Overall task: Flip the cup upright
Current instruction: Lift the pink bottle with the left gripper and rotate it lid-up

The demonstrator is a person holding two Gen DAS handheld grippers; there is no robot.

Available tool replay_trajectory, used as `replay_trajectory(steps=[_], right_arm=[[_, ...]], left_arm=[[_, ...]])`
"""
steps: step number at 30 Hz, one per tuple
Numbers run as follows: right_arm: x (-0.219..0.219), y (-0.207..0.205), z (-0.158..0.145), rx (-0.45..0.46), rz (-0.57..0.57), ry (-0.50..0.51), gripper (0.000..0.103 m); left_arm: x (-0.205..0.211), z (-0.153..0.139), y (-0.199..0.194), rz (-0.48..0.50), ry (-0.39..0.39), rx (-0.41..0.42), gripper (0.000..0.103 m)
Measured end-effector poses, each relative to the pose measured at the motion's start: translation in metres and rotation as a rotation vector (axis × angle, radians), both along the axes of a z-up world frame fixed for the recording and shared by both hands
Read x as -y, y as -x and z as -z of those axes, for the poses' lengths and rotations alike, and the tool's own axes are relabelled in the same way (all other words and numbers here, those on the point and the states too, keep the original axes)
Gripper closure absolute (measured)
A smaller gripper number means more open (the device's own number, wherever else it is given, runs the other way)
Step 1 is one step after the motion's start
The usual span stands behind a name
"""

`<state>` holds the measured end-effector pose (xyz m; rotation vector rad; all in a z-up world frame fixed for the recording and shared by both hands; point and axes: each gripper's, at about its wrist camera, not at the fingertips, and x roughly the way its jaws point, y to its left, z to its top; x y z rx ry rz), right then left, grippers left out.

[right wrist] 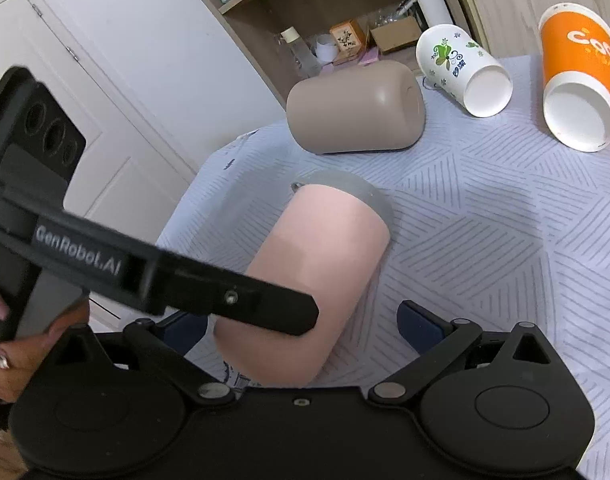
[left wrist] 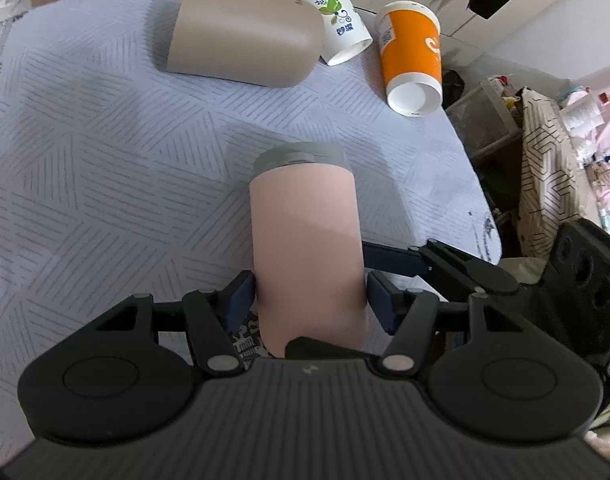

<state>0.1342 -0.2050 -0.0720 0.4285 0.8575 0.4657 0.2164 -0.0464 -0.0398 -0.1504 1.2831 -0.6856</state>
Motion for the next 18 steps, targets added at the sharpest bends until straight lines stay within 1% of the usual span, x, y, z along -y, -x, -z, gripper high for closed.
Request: replay_trajectory(steps=[3, 5, 7, 10, 13, 16, 18], right_arm=[[-0.004, -0.005, -0.003, -0.006, -0.010, 0.020, 0.012], [-0.006, -0.011, -0.006, -0.010, -0.050, 0.018, 0.017], [-0.007, -0.015, -0.008, -0.023, -0.079, 0.029, 0.017], [-0.006, -0.020, -0.009, -0.038, -0.118, 0.032, 0.018], [-0.003, -0.025, -0.007, -0.067, -0.139, 0.013, 0.018], [0.000, -0.024, -0.006, -0.082, -0.151, 0.000, 0.019], [0.001, -0.026, -0.004, -0.102, -0.153, -0.026, 0.020]], left_arm=[[-0.003, 0.003, -0.003, 0.001, 0.026, -0.021, 0.043], [-0.005, 0.004, -0.005, 0.005, 0.038, -0.037, 0.043], [-0.007, 0.004, -0.008, 0.000, 0.053, -0.043, 0.043], [-0.011, 0.000, -0.011, -0.004, 0.065, -0.012, 0.042], [-0.012, 0.000, -0.017, -0.011, 0.072, -0.002, 0.040], [-0.011, 0.006, -0.022, -0.021, 0.093, -0.026, 0.040], [-0.008, 0.007, -0.022, -0.002, 0.087, -0.015, 0.041]])
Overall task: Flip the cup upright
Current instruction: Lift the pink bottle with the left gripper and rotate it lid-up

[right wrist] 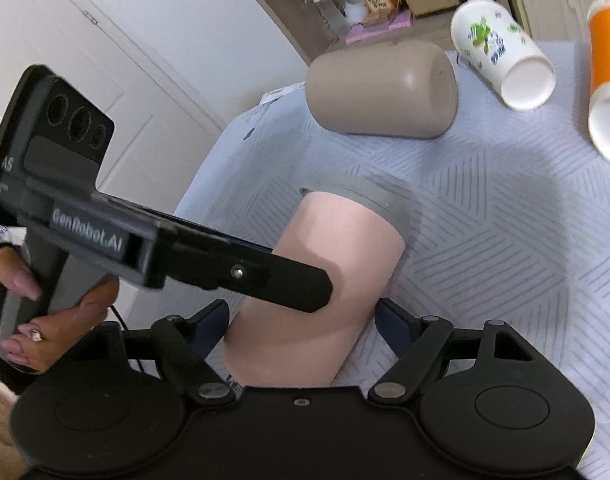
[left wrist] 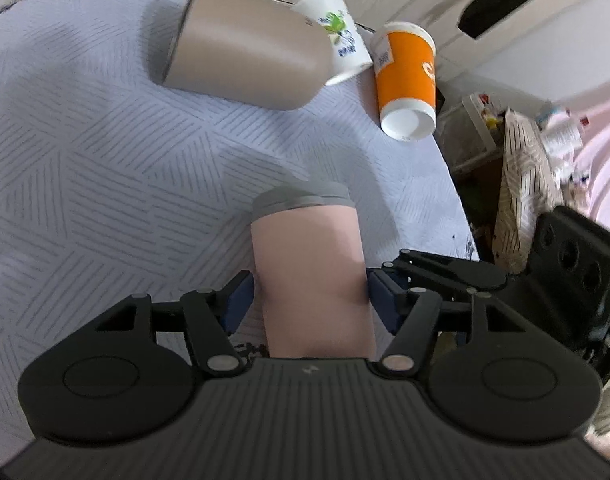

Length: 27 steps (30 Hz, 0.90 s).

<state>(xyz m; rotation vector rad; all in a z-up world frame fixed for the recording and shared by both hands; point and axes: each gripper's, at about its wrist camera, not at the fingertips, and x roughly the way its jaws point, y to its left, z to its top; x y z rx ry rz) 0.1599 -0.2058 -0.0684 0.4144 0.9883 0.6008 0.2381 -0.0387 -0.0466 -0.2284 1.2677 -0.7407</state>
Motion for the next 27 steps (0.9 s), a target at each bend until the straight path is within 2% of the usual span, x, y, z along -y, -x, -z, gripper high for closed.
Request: replay_trajectory(steps=[8, 20, 27], right_arm=[[-0.002, 0.014, -0.001, 0.050, 0.006, 0.004, 0.020], [-0.037, 0.064, -0.020, 0.379, -0.061, 0.229, 0.020], [-0.056, 0.087, -0.027, 0.566, -0.127, 0.370, 0.020]], left_arm=[[0.006, -0.007, 0.017, 0.025, -0.011, 0.087, 0.043], [-0.008, -0.029, 0.073, 0.073, -0.016, 0.372, 0.043], [-0.028, -0.030, 0.091, 0.039, 0.028, 0.453, 0.043]])
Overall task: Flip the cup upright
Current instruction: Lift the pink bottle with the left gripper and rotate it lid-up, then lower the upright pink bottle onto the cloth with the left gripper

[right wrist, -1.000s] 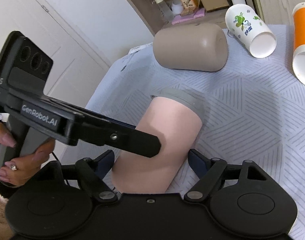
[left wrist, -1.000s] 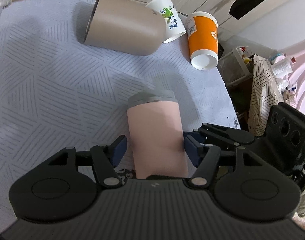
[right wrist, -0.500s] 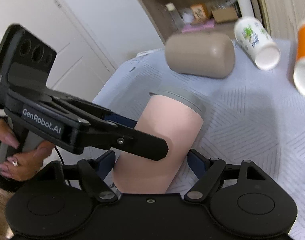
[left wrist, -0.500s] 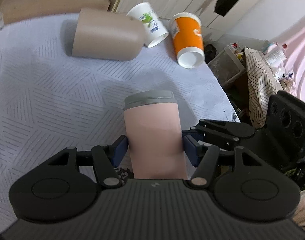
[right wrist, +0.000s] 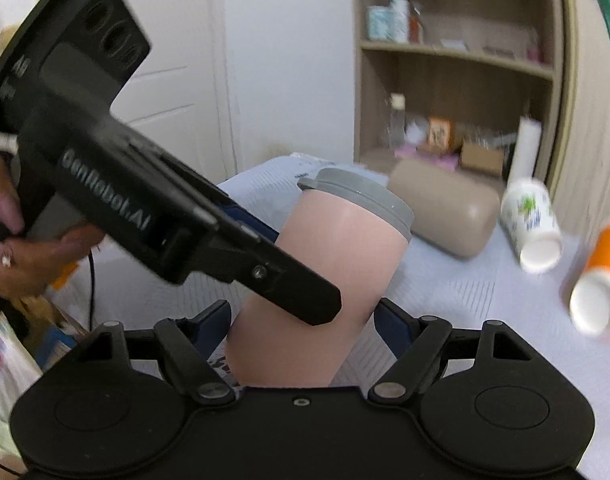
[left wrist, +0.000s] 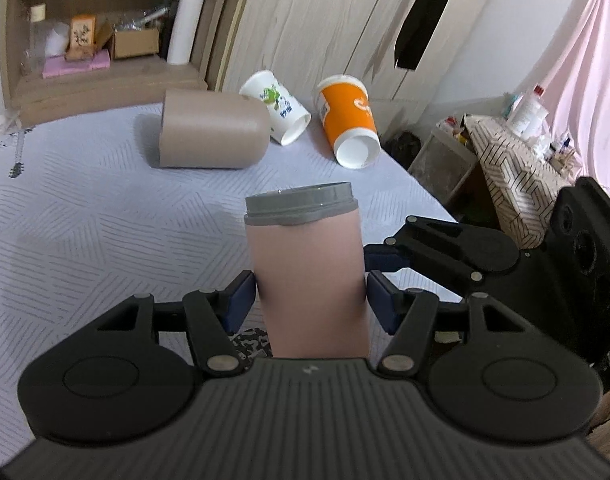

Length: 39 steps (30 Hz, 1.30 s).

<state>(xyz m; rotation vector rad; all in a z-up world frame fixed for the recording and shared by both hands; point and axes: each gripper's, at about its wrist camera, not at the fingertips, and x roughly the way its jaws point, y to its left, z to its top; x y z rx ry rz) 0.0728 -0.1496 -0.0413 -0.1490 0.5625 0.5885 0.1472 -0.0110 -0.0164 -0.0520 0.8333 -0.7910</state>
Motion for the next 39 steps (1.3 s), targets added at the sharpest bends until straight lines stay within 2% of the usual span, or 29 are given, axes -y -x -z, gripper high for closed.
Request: replay_trajectory(steps=[7, 16, 22, 27, 33, 39], right_arm=[[-0.015, 0.005, 0.003, 0.138, -0.047, 0.084, 0.020], [-0.025, -0.017, -0.006, 0.237, -0.027, 0.144, 0.025], [-0.023, -0.044, -0.005, 0.242, 0.015, 0.150, 0.026], [-0.019, -0.057, -0.007, 0.254, 0.028, 0.128, 0.026], [-0.017, -0.056, -0.003, 0.310, 0.015, 0.151, 0.026], [-0.020, -0.059, 0.003, 0.321, 0.001, 0.184, 0.026]], left_arm=[[-0.011, -0.001, 0.009, -0.029, 0.003, 0.065, 0.043], [-0.015, -0.009, -0.003, -0.065, 0.001, 0.145, 0.043], [-0.014, -0.016, -0.016, -0.068, 0.047, 0.176, 0.044], [-0.009, -0.020, -0.026, -0.079, 0.045, 0.210, 0.044], [-0.008, -0.020, -0.030, -0.078, 0.051, 0.250, 0.044], [-0.007, -0.012, -0.033, -0.080, 0.048, 0.247, 0.044]])
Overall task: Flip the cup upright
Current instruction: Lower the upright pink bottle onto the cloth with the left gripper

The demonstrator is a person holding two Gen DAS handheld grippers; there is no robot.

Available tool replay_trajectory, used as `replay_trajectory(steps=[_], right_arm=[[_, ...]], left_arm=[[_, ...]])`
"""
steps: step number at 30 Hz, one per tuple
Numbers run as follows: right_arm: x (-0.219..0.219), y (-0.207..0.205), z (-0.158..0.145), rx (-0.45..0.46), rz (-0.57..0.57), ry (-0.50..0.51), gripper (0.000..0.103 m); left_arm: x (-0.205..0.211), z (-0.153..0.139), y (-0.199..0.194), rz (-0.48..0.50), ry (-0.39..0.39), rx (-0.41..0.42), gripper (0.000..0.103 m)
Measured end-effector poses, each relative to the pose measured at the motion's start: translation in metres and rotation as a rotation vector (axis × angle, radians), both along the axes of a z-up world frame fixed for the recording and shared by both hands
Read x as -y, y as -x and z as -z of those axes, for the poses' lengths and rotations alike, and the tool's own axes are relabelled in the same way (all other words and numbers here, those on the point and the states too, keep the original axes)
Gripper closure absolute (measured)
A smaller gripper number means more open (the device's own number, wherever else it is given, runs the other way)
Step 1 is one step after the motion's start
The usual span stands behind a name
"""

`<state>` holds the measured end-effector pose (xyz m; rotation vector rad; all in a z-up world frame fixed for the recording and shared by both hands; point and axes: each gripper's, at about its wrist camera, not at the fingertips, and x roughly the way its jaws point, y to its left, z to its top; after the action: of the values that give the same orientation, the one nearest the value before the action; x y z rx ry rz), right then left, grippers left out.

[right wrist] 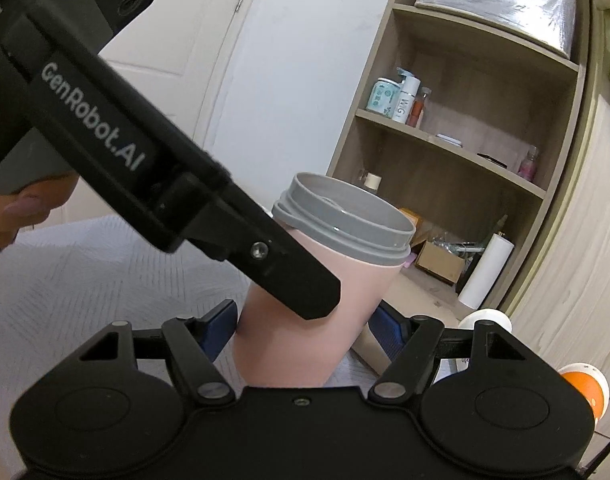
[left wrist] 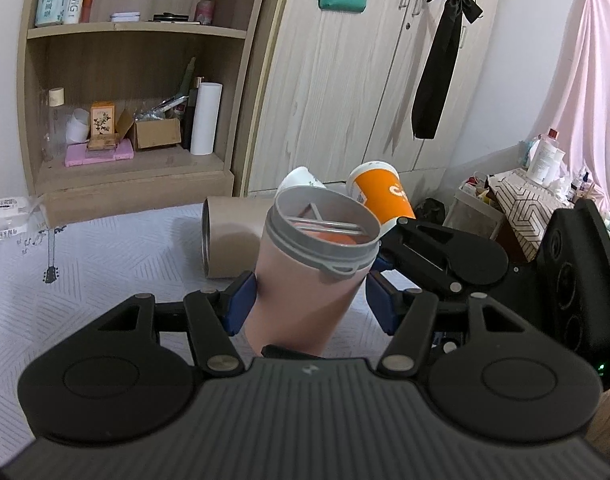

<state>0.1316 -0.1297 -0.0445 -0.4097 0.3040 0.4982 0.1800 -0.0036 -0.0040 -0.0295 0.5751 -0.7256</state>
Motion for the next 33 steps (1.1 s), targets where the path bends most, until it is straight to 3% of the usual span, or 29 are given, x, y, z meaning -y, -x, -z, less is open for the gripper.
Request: replay_trajectory(steps=[5, 14, 23, 28, 33], right_arm=[[-0.007, 0.000, 0.010, 0.020, 0.015, 0.074, 0.026], [-0.001, -0.014, 0.007, -0.078, 0.014, 0.012, 0.026], [-0.005, -0.006, 0.012, -0.038, 0.003, 0.053, 0.026], [-0.004, -0.004, 0.011, -0.056, 0.010, 0.039, 0.015], [0.002, 0.000, 0.009, -0.072, 0.020, 0.013, 0.014]], left_arm=[[0.006, 0.009, -0.001, -0.003, -0.035, 0.000, 0.044], [0.006, 0.014, -0.012, -0.024, -0.018, -0.048, 0.044], [0.003, 0.016, -0.009, -0.032, -0.010, -0.061, 0.044], [0.001, 0.017, -0.007, -0.050, 0.007, -0.071, 0.042], [-0.003, 0.019, -0.001, -0.071, 0.045, -0.094, 0.040]])
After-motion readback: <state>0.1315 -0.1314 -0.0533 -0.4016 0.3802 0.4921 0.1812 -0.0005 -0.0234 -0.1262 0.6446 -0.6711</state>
